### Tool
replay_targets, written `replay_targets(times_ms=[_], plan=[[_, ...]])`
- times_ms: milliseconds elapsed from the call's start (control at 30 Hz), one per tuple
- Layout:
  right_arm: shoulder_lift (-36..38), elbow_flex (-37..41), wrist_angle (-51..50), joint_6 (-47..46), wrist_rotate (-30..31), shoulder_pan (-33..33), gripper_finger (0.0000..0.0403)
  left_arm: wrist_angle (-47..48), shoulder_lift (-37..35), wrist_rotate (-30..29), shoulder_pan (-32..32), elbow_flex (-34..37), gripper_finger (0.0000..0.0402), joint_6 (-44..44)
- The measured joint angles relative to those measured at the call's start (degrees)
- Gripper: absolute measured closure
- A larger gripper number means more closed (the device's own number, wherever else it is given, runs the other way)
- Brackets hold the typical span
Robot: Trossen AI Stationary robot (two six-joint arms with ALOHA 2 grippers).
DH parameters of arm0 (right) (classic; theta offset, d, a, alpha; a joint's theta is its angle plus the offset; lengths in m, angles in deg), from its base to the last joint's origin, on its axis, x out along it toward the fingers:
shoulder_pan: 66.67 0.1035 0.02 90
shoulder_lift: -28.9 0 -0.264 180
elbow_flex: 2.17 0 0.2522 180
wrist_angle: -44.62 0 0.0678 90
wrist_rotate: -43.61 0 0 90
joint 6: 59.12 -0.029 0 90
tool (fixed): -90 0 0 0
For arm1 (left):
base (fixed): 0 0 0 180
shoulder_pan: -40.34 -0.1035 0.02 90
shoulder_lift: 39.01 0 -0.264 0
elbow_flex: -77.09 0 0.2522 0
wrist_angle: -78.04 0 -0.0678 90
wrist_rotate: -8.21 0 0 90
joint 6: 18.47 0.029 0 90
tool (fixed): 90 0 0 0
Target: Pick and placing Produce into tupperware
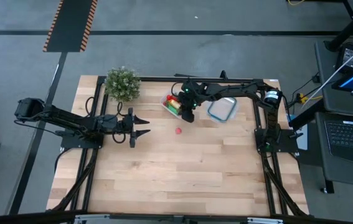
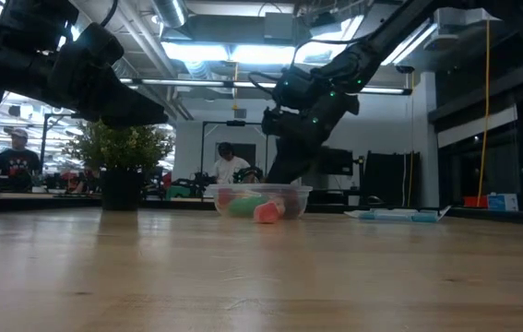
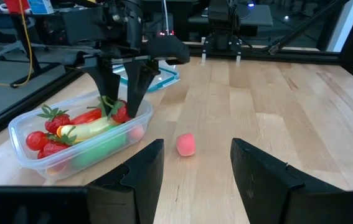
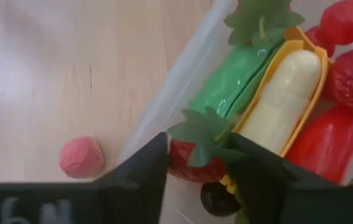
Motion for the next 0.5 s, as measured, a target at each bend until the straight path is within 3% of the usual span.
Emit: replay_targets(times_ms=[100,200,500], plan=[[0.00,0.00,0.44,-1.34,-0.04,0.02,0.0187,0.00,-0.01,0.00,0.00,-0.01,0.0223,0.00],[0.08,0.00,0.42,-2.49,-0.03,-0.04,0.0155,0.00,0.00,0.00,0.00,-0.01,0.0223,0.00],[0.09,-3.52,-3.23,-2.79,-0.04,-0.09,0.0161,0.00,0.00,0.02,0.01,0.00,0.0223,0.00]])
